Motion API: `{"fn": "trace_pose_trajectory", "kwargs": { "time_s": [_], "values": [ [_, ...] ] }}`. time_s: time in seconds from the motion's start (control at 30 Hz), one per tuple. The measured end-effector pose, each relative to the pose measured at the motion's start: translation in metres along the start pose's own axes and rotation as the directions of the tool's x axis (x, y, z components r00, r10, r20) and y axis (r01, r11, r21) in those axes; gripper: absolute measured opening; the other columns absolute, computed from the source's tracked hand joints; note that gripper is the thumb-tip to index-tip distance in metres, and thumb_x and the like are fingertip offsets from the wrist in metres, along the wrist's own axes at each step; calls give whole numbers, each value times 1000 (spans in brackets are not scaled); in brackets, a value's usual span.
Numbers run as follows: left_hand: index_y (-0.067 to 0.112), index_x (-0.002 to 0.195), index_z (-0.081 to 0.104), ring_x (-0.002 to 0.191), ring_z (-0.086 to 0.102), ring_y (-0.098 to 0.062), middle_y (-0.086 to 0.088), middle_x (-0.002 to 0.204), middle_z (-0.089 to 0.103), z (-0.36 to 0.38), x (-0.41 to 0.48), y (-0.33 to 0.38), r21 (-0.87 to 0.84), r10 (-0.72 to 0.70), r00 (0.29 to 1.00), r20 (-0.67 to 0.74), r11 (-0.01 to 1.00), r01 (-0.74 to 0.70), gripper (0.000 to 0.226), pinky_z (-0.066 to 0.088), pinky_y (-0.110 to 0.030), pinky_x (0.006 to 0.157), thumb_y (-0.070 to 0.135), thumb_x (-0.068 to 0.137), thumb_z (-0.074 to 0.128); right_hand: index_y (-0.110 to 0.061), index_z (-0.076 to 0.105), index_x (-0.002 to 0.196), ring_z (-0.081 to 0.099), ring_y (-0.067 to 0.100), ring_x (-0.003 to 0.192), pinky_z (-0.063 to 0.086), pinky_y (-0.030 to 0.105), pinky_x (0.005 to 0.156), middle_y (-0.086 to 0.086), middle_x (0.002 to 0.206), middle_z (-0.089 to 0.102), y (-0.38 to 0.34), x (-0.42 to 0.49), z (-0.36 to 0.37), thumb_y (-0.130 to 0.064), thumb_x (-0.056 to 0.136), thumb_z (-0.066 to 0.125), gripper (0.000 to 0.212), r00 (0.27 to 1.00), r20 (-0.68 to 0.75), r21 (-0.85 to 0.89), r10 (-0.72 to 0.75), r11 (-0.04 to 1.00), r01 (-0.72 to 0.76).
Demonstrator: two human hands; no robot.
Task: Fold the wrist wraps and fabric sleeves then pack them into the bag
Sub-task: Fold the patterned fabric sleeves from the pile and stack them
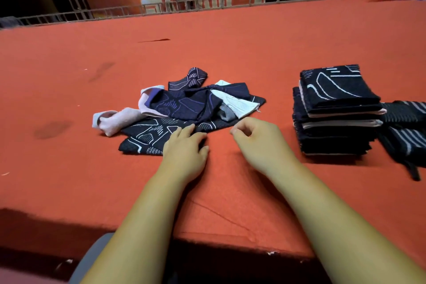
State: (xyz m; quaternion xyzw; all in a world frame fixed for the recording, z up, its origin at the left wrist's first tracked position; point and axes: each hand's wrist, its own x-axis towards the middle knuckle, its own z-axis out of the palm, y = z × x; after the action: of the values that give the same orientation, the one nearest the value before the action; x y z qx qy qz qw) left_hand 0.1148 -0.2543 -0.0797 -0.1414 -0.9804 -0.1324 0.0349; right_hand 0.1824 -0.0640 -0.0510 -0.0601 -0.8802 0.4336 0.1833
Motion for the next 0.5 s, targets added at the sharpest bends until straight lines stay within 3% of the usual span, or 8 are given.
{"fn": "trace_pose_trajectory", "kwargs": {
  "time_s": [0.17, 0.27, 0.37, 0.43, 0.5],
  "values": [
    [33, 164, 41, 159, 28, -29, 6, 175, 30, -1, 3, 0, -46, -10, 1000, -29, 999, 9, 59, 30, -51, 125, 48, 108, 51, -28, 78, 92, 62, -7, 77, 44, 24, 75, -18, 87, 75, 7, -2, 2, -23, 97, 65, 15, 999, 32, -25, 15, 1000, -15],
    [24, 159, 51, 154, 42, -24, 2, 167, 45, -9, 4, -3, -229, -19, 990, -139, 973, -14, 53, 34, -42, 125, 33, 107, 58, -29, 78, 92, 61, -7, 75, 44, 25, 75, -19, 86, 74, 8, -3, 3, -22, 97, 64, 16, 999, 44, -27, 32, 999, -31],
    [29, 143, 69, 135, 61, -11, 9, 144, 69, -28, -3, 0, -420, -104, 961, -255, 908, -13, 45, 41, -26, 114, 20, 99, 68, -31, 77, 96, 61, -3, 69, 45, 25, 73, -18, 86, 72, 9, -2, 4, -22, 96, 66, 15, 999, 47, 14, 24, 1000, -25],
    [34, 126, 80, 108, 72, -3, 13, 118, 80, -42, -11, 6, -623, -141, 957, -254, 780, -51, 38, 55, -26, 102, 16, 92, 74, -32, 77, 105, 61, -3, 73, 48, 26, 77, -17, 92, 71, 7, -3, 5, -22, 96, 71, 14, 998, 52, 13, -16, 1000, 16],
    [29, 114, 84, 93, 75, -4, 8, 102, 83, -54, -18, 13, -824, -104, 982, -159, 561, -74, 32, 59, -23, 88, 8, 92, 74, -32, 72, 127, 62, -1, 87, 51, 30, 90, -15, 112, 69, 6, -2, 4, -27, 93, 79, 35, 995, 88, 15, -56, 998, 55]
  ]
}}
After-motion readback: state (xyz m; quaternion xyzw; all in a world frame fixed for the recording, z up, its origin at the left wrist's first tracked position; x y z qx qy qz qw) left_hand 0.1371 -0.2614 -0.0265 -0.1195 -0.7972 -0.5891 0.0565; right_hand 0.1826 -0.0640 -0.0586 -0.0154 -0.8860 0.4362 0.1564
